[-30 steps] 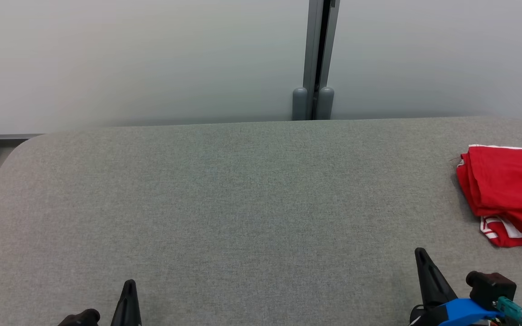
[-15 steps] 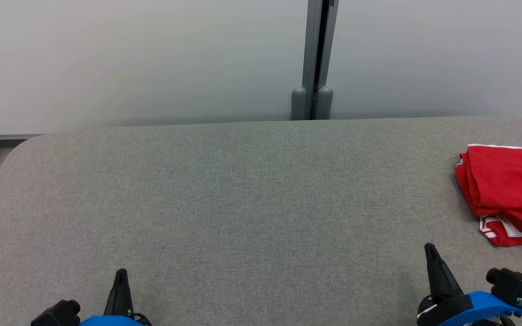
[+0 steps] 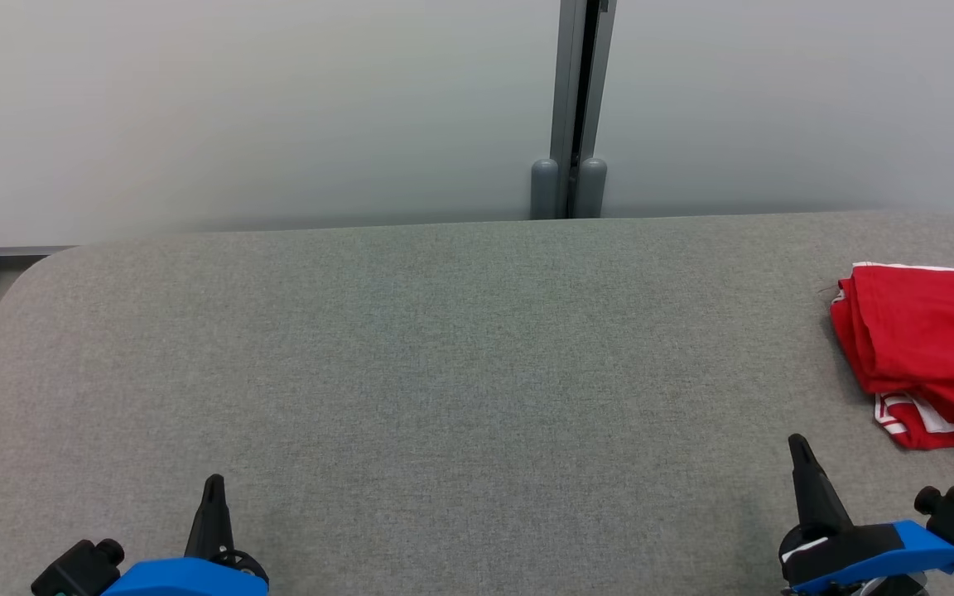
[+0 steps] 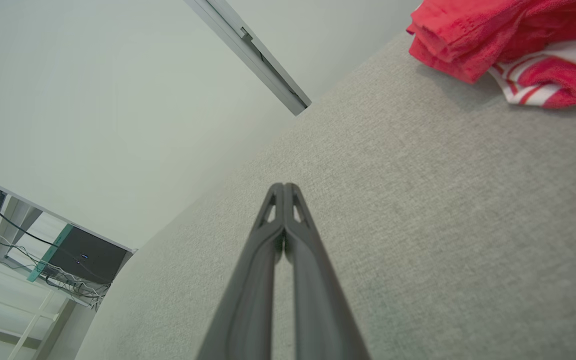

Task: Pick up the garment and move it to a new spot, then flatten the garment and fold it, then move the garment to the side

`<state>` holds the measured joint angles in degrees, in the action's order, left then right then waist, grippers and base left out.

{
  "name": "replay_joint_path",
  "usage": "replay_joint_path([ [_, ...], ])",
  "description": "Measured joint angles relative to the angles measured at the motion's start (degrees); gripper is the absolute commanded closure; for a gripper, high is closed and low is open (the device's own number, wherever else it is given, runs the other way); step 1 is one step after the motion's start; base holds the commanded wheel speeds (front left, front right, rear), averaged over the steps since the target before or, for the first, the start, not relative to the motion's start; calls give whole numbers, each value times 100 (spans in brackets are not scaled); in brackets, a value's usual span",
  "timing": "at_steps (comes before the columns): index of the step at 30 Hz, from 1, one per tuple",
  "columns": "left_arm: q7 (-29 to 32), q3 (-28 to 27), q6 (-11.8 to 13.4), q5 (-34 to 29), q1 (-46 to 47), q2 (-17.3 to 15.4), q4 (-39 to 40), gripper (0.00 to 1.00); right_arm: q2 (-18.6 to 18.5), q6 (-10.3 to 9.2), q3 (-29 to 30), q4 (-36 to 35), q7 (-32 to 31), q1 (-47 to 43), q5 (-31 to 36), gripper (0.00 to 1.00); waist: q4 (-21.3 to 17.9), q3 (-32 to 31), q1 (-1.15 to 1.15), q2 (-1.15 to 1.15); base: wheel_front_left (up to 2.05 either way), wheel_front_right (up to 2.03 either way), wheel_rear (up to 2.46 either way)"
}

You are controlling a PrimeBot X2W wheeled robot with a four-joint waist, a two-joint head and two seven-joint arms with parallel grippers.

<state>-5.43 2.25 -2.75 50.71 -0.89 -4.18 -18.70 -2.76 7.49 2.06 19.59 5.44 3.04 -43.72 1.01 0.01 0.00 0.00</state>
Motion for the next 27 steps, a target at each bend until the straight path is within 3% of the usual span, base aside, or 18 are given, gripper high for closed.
replay_joint_path([
  [27, 486, -355, -183, 1669, 272, 56, 183, 100, 0, 0, 181, -214, -483, 117, -1961, 100, -32, 5, 0, 0, 0, 0, 0],
])
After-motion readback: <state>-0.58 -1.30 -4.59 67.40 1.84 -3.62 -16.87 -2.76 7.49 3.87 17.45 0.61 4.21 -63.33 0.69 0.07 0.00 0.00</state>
